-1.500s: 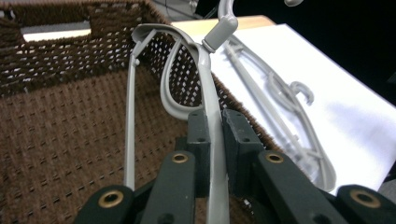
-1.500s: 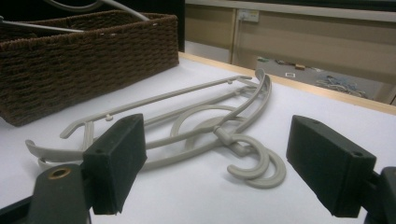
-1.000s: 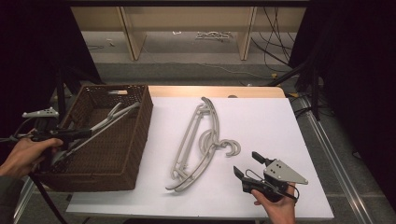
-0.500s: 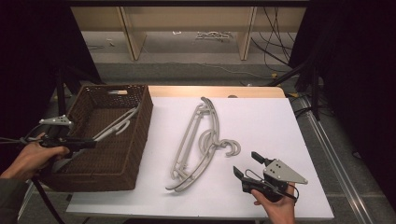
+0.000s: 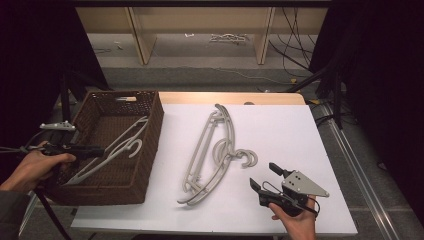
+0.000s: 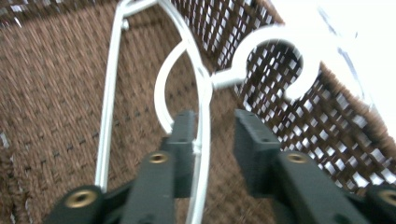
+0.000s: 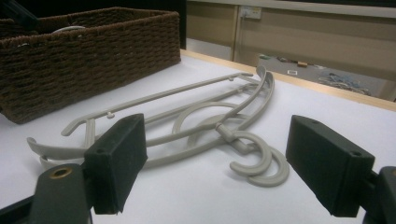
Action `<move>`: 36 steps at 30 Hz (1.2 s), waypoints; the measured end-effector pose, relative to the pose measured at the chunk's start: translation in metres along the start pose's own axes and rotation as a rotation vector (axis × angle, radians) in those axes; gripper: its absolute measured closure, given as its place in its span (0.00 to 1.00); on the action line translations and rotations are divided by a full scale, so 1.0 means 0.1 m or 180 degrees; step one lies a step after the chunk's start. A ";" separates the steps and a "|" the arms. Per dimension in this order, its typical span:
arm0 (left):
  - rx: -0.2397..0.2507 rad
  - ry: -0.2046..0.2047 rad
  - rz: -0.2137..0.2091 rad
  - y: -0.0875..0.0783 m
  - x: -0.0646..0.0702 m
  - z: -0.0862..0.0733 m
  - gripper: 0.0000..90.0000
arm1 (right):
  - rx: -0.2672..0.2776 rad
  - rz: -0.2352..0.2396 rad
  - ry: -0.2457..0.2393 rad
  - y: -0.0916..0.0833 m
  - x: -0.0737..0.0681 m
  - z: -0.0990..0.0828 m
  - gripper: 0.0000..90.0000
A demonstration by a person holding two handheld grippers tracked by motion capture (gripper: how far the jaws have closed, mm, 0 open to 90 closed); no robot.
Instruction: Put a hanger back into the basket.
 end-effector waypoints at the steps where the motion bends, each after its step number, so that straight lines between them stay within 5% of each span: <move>1: 0.0076 -0.0030 0.0026 -0.02 0.02 0.02 0.65 | -0.0002 -0.0002 0.0001 0.00 0.00 0.00 0.24; 11: 0.0552 -0.0151 0.0224 -0.17 0.28 0.13 0.37 | 0.0012 -0.0016 0.0003 -0.01 0.00 0.00 0.23; 19: 0.1146 -0.0277 0.0131 -0.26 0.60 0.18 0.25 | -0.0002 -0.0010 0.0006 -0.01 0.00 0.00 0.22; 31: 0.1515 -0.0103 0.0368 -0.17 1.14 0.21 0.18 | 0.0010 -0.0009 0.0013 -0.01 -0.01 0.00 0.21; 36: 0.1505 -0.0008 0.0414 -0.06 1.29 0.22 0.18 | 0.0007 -0.0038 0.0001 -0.03 0.00 0.01 0.20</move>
Point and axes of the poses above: each handheld gripper's, and its own axes: y roughly forward along the jaws, z roughly out of its top, x roughly to its right, the point moved 2 cm from there along y, roughly forward along the jaws, and after that the axes turned 15 degrees about -x, right-handed, at the moved point
